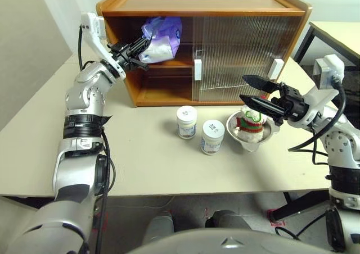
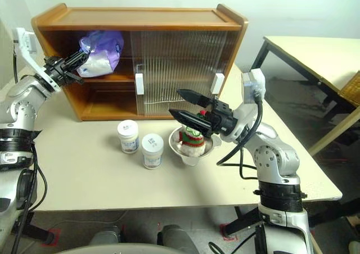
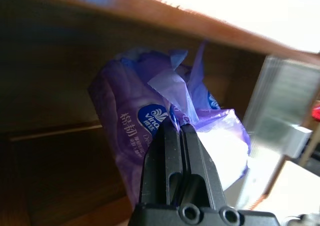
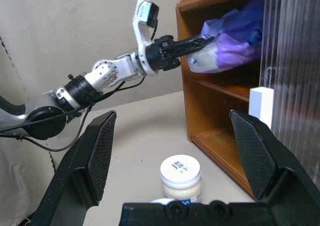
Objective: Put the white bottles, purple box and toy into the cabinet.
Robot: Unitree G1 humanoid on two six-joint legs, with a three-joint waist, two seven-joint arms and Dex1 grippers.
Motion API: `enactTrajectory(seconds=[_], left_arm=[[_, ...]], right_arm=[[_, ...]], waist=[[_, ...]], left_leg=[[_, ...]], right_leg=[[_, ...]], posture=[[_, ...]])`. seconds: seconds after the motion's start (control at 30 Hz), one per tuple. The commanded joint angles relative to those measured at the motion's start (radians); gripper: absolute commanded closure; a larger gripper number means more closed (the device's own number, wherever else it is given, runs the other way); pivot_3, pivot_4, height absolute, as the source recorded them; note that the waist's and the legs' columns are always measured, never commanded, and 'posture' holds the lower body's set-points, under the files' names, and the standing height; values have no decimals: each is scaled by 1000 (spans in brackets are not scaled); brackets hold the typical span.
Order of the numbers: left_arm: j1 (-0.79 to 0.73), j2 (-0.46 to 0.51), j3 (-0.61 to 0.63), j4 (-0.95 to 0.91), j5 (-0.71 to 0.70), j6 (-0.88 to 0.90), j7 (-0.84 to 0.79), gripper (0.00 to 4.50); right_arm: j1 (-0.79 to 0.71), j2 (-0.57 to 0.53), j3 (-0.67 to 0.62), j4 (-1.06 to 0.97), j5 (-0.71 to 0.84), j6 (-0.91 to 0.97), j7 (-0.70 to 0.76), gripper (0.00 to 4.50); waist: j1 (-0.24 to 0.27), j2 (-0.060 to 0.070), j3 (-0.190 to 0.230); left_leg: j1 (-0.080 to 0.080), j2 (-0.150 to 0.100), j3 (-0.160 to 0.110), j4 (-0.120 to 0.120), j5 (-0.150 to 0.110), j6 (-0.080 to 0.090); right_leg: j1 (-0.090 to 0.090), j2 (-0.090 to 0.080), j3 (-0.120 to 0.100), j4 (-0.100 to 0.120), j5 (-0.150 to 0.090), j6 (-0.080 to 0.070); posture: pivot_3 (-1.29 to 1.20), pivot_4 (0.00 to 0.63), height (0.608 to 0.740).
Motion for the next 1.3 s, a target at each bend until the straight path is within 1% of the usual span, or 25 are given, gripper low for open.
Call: enactTrajectory(seconds=[0.03, 0.07, 0.17, 0.27, 0.53, 0.67, 0.83, 1.03, 1.13, 1.23, 1.3], left_arm=[[-45, -15, -15, 65, 54, -42, 18, 4452], [-51, -18, -18, 79, 66, -50, 23, 4452], [-60, -24, -24, 101, 91, -69, 35, 3808], [-64, -32, -21, 100, 97, -72, 38, 2753], [-63, -42, -11, 66, 85, -72, 44, 38], [-43, -55, 6, 13, 61, -86, 45, 38], [29, -97, 47, -137, 5, -95, 61, 38], [136, -112, 49, -354, -82, -14, 48, 38], [213, -93, 30, -463, -101, 35, 38, 38], [265, -94, 30, -510, -112, 68, 56, 38], [283, -90, 13, -502, -86, 74, 62, 443]], right_arm=[[8, -1, -11, -26, 2, -7, -9, 0], [9, -1, -11, -27, 2, -7, -11, 0], [11, -2, -12, -31, 4, -7, -15, 0], [11, -3, -12, -30, 4, -7, -15, 0], [5, -5, -11, -23, 4, -5, -12, 0], [2, -4, -8, -21, 4, -4, -10, 0], [3, -7, -7, -21, 6, 1, -6, 0], [0, -10, -5, -17, 4, 2, -2, 0], [-2, -12, -4, -14, 4, 2, 0, 0], [-2, -14, -5, -12, 5, 3, 3, 0], [-4, -14, -4, -11, 4, 2, 5, 0]], waist=[[0, 0, 0], [0, 0, 0], [0, 0, 0], [0, 0, 0], [0, -1, 0], [1, -1, 1], [2, -1, 1], [3, -1, 1], [3, -1, 1], [3, -1, 1], [4, -1, 1]], left_leg=[[0, 0, 0, 0, 0, 0], [0, 0, 0, 0, 0, 0], [0, -1, 0, 0, 0, 0], [0, -2, 0, 0, 0, 0], [-1, -4, 1, 0, 0, 1], [-1, -4, 1, 0, 0, 1], [-1, -5, 1, 0, -1, 2], [-1, -6, 1, 0, -1, 2], [-1, -7, 1, 0, -1, 2], [0, -7, 1, 0, -1, 2], [0, -7, 0, 0, -1, 2]], right_leg=[[0, 0, 0, 0, 0, 0], [0, 1, -1, 0, 0, 1], [0, 1, -2, 0, 0, 1], [0, 1, -7, 0, 0, 2], [0, 0, -8, -1, 0, 3], [0, 0, -8, -1, 0, 2], [0, 0, -8, -1, 0, 3], [1, 0, -7, -1, -1, 3], [1, 0, -7, -1, -1, 3], [1, 0, -7, -1, -1, 3], [1, 0, -7, -1, 0, 3]], posture=[[-99, 0, 740], [-99, 0, 740], [-99, 0, 740], [-97, 0, 740], [-92, 0, 740], [-92, 0, 740], [-82, 0, 740], [-82, 0, 740], [-82, 0, 740], [-74, 0, 740], [-74, 0, 740]])
